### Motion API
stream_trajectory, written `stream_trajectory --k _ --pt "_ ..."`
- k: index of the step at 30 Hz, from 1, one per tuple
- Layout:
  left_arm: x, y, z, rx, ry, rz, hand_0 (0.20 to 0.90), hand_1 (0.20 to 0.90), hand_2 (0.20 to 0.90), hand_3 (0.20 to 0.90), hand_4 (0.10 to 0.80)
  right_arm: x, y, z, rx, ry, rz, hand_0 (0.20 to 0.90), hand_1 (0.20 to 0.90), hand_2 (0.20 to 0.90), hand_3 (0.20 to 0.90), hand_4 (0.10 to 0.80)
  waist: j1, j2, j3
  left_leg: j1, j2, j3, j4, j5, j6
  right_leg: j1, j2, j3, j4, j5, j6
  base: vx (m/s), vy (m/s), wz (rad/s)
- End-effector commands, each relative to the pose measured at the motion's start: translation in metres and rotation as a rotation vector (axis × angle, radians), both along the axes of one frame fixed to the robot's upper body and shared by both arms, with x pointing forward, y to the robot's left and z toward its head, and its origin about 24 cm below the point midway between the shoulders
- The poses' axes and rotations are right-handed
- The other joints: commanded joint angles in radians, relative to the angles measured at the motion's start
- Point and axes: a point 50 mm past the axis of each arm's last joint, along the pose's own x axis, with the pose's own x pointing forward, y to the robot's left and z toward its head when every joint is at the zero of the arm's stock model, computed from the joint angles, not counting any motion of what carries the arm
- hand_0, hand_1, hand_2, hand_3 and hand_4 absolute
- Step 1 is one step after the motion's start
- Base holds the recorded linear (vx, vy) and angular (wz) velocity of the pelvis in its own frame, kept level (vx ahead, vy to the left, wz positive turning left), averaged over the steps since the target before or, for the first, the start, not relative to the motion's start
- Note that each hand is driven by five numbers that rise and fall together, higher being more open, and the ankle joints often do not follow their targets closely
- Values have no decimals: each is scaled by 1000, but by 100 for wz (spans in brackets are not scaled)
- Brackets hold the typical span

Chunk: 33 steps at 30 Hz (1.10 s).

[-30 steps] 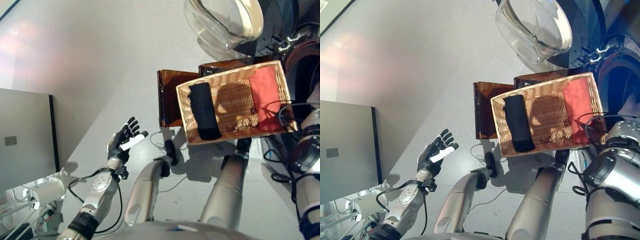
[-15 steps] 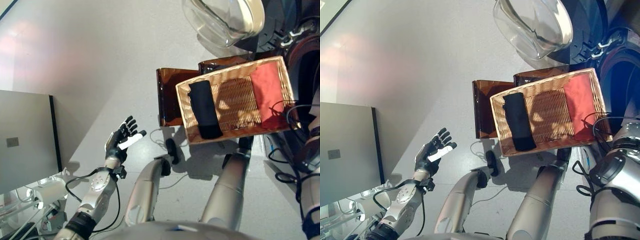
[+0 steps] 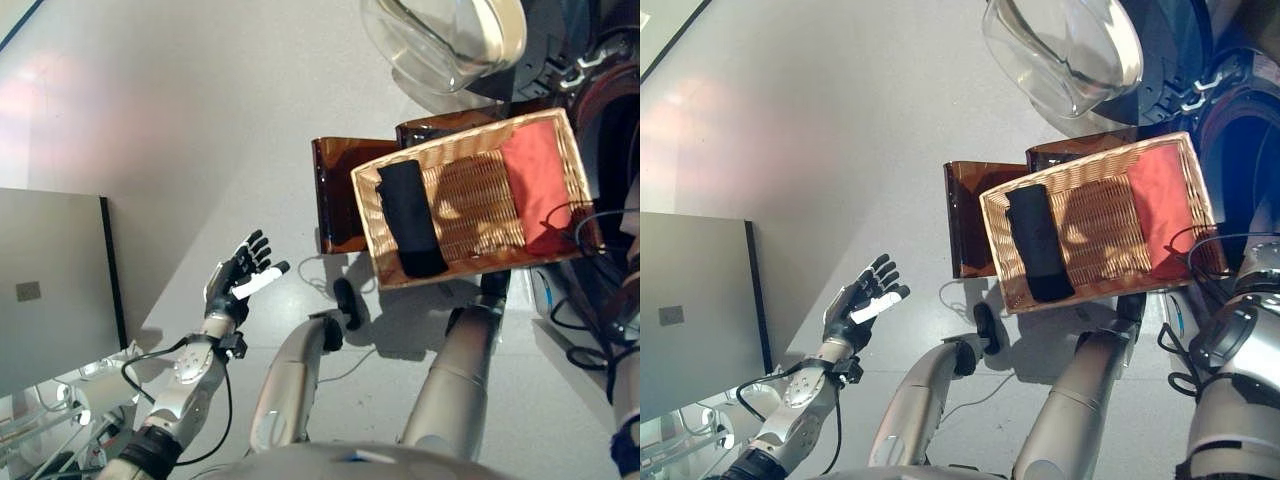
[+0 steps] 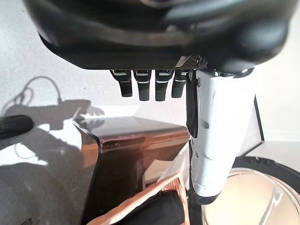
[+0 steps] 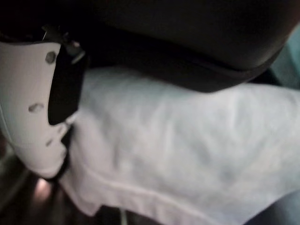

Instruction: Pick up the clothes and place them into the washing machine

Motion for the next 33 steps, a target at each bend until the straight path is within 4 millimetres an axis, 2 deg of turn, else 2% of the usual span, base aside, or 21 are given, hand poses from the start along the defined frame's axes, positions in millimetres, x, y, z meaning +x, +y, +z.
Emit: stream_trajectory --k 1,3,4,5,8,12,14,16,17,18,21,25,26,27,28,29,31,32,33 --pt "-13 26 8 9 -70 109 900 900 900 900 800 -29 -20 59 -373 147 -111 200 200 200 200 300 -26 35 -83 27 110 -88 -30 25 -144 -14 -3 31 13 36 -15 -2 -22 -3" --pt "-11 28 9 19 -88 121 900 900 900 900 800 -27 -18 56 -411 228 -99 200 200 200 200 300 -23 35 -80 27 111 -92 -22 16 -144 -9 -1 27 23 22 -14 2 -13 -2" --pt "-9 28 11 25 -97 124 900 900 900 900 800 -26 -17 53 -409 246 -96 669 669 669 669 635 -22 34 -80 26 111 -94 -22 18 -144 -9 -1 25 22 24 -14 0 0 0" --pt "-8 30 12 30 -104 129 900 900 900 900 800 -24 -16 49 -404 254 -85 900 900 900 900 800 -20 33 -79 25 110 -95 -19 16 -144 -8 -1 24 25 21 -14 -41 -26 2" --pt "-8 31 11 29 -104 141 900 900 900 900 800 -20 -14 41 -380 235 -60 900 900 900 900 800 -21 28 -77 19 108 -97 -24 30 -143 -8 0 20 17 33 -17 -24 -9 1" --pt "-8 33 10 21 -99 159 900 900 900 900 800 -12 -7 36 -394 197 -35 900 900 900 900 800 -18 24 -77 20 109 -99 -17 19 -143 -6 3 18 25 22 -18 0 0 0" --pt "-7 31 9 14 -94 158 900 900 900 900 800 -8 -2 34 -375 129 -37 900 900 900 900 800 -21 20 -78 17 108 -98 -15 20 -141 -4 4 18 20 26 -17 0 0 0" --pt "-7 30 7 2 -84 154 900 900 900 900 800 -4 3 30 -334 -42 -53 900 900 900 900 800 -23 18 -78 13 107 -98 -15 27 -140 -4 3 18 12 36 -18 0 0 0" --pt "-7 29 7 -2 -79 151 900 900 900 900 800 -1 5 28 -343 -54 -31 900 900 900 900 800 -21 15 -79 16 108 -98 -11 15 -141 -1 4 16 16 26 -16 0 0 0" --pt "-7 29 7 -7 -83 153 900 900 900 900 800 3 10 31 -447 5 23 900 900 900 900 800 -20 10 -75 16 109 -97 -8 15 -140 1 5 16 15 28 -16 0 0 0" --pt "-8 30 7 -5 -90 155 900 900 900 900 800 9 17 24 -529 94 95 900 900 900 900 800 -22 2 -69 17 109 -97 -4 15 -139 7 7 14 11 34 -16 -16 -6 1" --pt "-7 36 8 -3 -99 150 900 900 900 900 800 19 24 -5 -552 197 241 900 900 900 900 800 -24 -24 -56 19 114 -100 -1 17 -139 27 7 2 -9 47 -16 -14 -19 2" --pt "-7 36 8 -2 -99 150 900 900 900 900 800 19 24 -6 -551 196 243 900 900 900 900 800 -24 -25 -56 20 114 -100 -2 18 -139 28 7 2 -10 48 -16 0 0 0" --pt "-8 37 7 -3 -94 152 900 900 900 900 800 24 31 -15 -551 189 283 900 900 900 900 800 -26 -32 -54 22 114 -101 -4 19 -139 36 8 0 -19 53 -16 0 0 0" --pt "-8 37 6 -8 -85 156 900 900 900 900 800 30 41 -34 -510 148 347 900 900 900 900 800 -29 -43 -50 26 116 -102 -8 22 -139 46 12 -4 -30 59 -17 0 0 0" --pt "-8 38 6 -6 -84 157 900 900 900 900 800 29 41 -36 -508 144 350 900 900 900 900 800 -30 -45 -49 28 116 -102 -9 23 -139 48 12 -5 -32 60 -18 -3 -33 -3" --pt "-8 39 4 -11 -72 159 900 900 900 900 800 38 56 -56 -470 129 433 900 900 900 900 800 -30 -70 -46 45 119 -101 -31 30 -141 78 18 -19 -70 77 -18 7 -39 -4" --pt "-8 40 4 -10 -72 159 900 900 900 900 800 38 56 -56 -469 130 434 900 900 900 900 800 -32 -71 -43 50 119 -101 -35 31 -141 84 18 -21 -74 79 -19 28 -50 -3" --pt "-9 42 2 -7 -65 167 900 900 900 900 800 40 62 -65 -456 157 458 900 900 900 900 800 -29 -83 -47 64 117 -103 -55 38 -144 109 15 -33 -106 93 -16 18 -26 -8"
